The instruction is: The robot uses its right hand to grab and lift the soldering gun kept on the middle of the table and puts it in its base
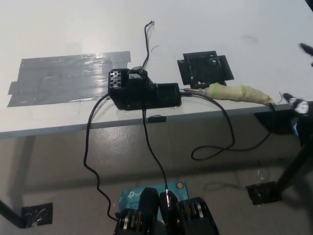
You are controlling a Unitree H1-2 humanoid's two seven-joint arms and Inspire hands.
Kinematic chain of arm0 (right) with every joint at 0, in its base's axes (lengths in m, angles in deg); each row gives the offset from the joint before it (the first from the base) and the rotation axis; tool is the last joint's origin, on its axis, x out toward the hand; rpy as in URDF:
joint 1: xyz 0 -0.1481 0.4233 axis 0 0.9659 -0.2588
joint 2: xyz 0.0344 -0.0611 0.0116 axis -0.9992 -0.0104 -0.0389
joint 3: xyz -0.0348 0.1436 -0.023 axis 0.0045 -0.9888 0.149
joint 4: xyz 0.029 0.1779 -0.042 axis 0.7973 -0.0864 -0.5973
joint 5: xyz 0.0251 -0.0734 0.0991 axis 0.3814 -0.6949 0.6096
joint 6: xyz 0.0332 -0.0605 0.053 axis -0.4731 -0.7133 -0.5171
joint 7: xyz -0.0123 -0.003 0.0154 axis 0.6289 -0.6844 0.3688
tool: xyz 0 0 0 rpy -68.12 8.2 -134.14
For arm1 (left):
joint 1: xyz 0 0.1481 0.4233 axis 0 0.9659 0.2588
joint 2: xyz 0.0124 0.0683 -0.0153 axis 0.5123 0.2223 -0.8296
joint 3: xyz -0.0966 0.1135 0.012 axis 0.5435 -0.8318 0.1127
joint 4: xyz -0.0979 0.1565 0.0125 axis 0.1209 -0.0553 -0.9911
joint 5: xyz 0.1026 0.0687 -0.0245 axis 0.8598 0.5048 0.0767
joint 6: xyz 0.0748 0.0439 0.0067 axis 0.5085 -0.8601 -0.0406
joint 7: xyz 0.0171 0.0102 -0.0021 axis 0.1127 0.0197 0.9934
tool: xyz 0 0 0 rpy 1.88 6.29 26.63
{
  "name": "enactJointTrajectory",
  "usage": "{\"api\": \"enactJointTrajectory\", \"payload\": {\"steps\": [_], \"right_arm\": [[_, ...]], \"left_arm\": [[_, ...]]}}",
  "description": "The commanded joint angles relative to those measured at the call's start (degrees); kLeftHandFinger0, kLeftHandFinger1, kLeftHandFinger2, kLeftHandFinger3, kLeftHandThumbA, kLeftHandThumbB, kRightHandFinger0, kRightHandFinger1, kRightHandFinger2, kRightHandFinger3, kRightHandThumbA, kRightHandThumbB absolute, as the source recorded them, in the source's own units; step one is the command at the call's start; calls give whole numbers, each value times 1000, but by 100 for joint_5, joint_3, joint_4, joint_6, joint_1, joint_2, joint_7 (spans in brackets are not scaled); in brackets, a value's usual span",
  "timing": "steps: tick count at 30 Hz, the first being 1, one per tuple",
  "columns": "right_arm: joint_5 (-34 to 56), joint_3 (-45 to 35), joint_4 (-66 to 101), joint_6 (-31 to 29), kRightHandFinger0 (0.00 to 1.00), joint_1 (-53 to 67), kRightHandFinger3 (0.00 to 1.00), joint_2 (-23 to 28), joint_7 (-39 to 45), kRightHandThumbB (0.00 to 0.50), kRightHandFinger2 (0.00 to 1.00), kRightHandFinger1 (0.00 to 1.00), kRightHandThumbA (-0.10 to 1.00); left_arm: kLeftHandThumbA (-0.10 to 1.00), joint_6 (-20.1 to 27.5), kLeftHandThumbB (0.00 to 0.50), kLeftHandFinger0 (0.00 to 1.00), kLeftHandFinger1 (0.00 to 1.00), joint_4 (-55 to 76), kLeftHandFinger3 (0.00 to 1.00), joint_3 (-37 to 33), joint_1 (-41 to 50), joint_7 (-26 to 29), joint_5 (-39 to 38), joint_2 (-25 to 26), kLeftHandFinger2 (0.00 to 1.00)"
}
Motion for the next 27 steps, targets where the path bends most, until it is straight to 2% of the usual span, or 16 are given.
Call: {"api": "enactJointTrajectory", "payload": {"steps": [1, 5, 8, 9, 12, 17, 21, 23, 26, 27], "right_arm": [[-282, 212, -53, 82, 1000, -530, 1000, -94, 251, 477, 1000, 1000, 627], [-464, 627, -553, 164, 1000, -933, 1000, -298, 454, 484, 1000, 1000, 668], [-598, 935, -998, 60, 1000, -1151, 1000, -304, 669, 465, 1000, 1000, 672], [-751, 1096, -1221, 58, 1000, -1280, 1000, -348, 694, 467, 1000, 1000, 626], [-911, 1323, -1763, -70, 1000, -1515, 1000, -428, 670, 460, 1000, 1000, 586], [-1361, 1729, -2489, -230, 1000, -1886, 1000, -403, 659, 419, 1000, 1000, 572], [-1529, 1893, -2926, -138, 1000, -2092, 1000, -431, 740, 393, 1000, 1000, 538], [-1528, 1899, -3085, -206, 1000, -2124, 1000, -452, 716, 376, 1000, 1000, 507], [-1570, 1892, -3307, -378, 1000, -2144, 1000, -494, 618, 377, 1000, 1000, 477], [-1644, 1929, -3273, -352, 1000, -2140, 1000, -502, 628, 360, 1000, 1000, 476]], "left_arm": [[1000, -80, 17, 1000, 1000, 51, 1000, -28, 58, -51, -83, 198, 1000], [1000, -79, 35, 1000, 1000, 50, 1000, 2, 41, -113, -94, 178, 1000], [1000, -68, 27, 1000, 1000, 84, 1000, -8, 43, -132, -78, 173, 1000], [1000, -79, 27, 1000, 1000, 120, 1000, 2, 63, -88, -95, 154, 1000], [1000, -79, 11, 1000, 1000, 127, 1000, 10, 73, -55, -70, 138, 1000], [1000, -80, 1, 1000, 1000, 54, 1000, -104, 57, -82, 41, 222, 1000], [1000, -27, 0, 1000, 1000, 83, 1000, -202, 69, -137, 95, 274, 1000], [1000, -79, 0, 1000, 1000, 162, 1000, -225, 83, -97, 83, 272, 1000], [1000, -78, 0, 1000, 1000, 88, 1000, -276, 27, -84, 98, 301, 1000], [1000, -70, 0, 1000, 1000, 79, 1000, -290, 18, -89, 106, 311, 1000]]}}
